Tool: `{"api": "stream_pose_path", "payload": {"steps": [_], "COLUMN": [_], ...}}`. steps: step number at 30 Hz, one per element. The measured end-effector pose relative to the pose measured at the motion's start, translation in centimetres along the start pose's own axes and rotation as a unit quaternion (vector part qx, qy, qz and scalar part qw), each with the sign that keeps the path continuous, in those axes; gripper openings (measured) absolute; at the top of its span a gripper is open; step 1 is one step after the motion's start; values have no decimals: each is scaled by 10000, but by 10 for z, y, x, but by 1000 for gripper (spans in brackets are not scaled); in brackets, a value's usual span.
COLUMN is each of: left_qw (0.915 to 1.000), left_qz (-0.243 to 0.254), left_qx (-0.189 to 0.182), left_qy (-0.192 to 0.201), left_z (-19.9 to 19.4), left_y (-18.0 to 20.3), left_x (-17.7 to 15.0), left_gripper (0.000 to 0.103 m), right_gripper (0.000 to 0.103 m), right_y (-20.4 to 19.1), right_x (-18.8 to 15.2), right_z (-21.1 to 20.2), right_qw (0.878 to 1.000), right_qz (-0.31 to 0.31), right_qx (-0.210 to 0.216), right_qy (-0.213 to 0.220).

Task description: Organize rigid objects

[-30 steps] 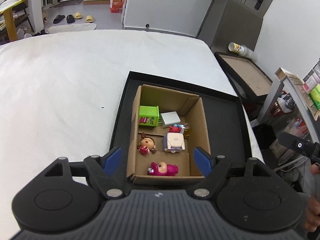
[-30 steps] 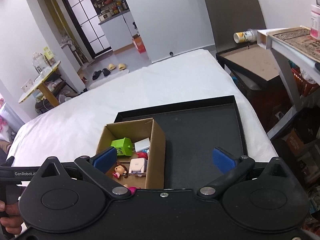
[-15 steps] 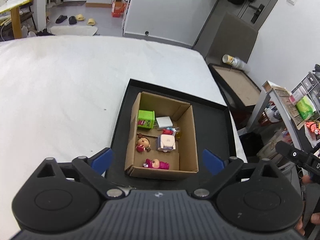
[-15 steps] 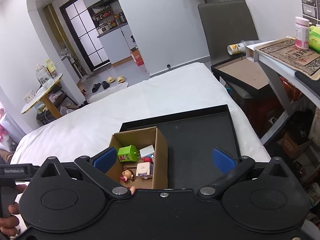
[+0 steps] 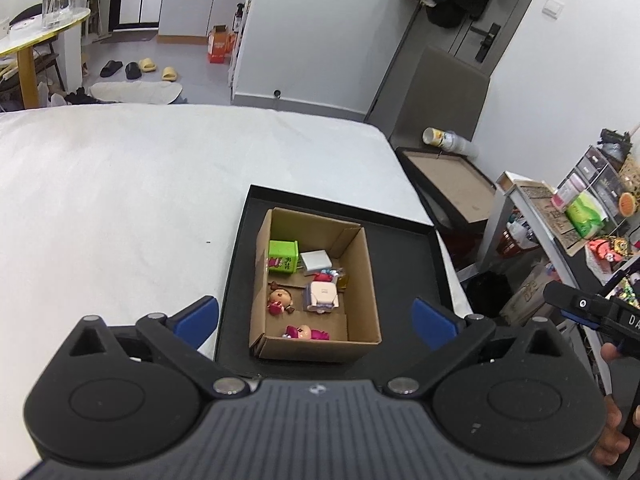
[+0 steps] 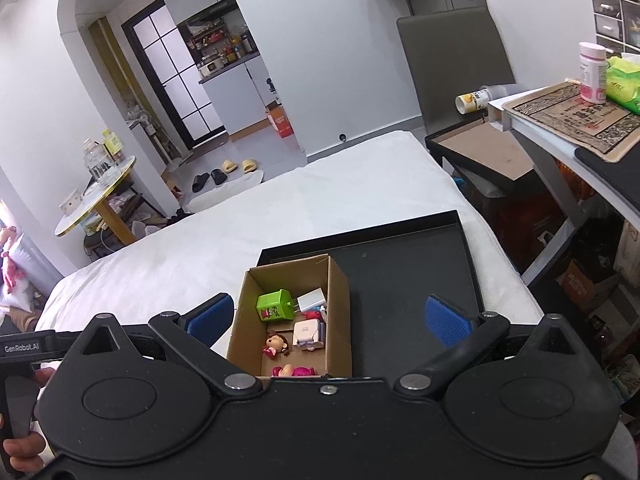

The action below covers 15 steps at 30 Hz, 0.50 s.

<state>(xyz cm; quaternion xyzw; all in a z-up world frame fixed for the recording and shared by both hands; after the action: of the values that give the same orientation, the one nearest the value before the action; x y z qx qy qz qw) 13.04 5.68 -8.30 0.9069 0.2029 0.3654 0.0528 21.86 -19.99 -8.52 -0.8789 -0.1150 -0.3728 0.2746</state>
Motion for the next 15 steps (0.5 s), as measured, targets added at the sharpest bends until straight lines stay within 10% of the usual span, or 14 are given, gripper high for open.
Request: {"api": "stream_pose_path", "payload": {"steps": [15], "left_qw": [9996], "left_qz": [158], "left_qx": [-139], "left_qy": [182], "left_z": [-29], "left_y": [5], "left_x": [-9], "left_gripper": [102], "right_gripper": [103], "right_y": [-2], "right_x": [-8], "right_z": [-28], "right_qw": [9999], "right_qz": [19], "right_qx": [-64], "right_qy": [82]}}
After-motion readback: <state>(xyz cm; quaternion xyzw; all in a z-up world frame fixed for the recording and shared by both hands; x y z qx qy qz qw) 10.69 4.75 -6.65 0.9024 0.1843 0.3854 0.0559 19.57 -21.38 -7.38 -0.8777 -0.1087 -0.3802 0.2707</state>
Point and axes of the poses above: each gripper's, at about its wrist camera, not at the fingertips, and z roughly the way its jaws point, y to its right, x to its top, the point moved 10 cm from there along z, roughly the way its jaws point, and after that the axes turned 4 degrees about x, right-handed, at the moved point
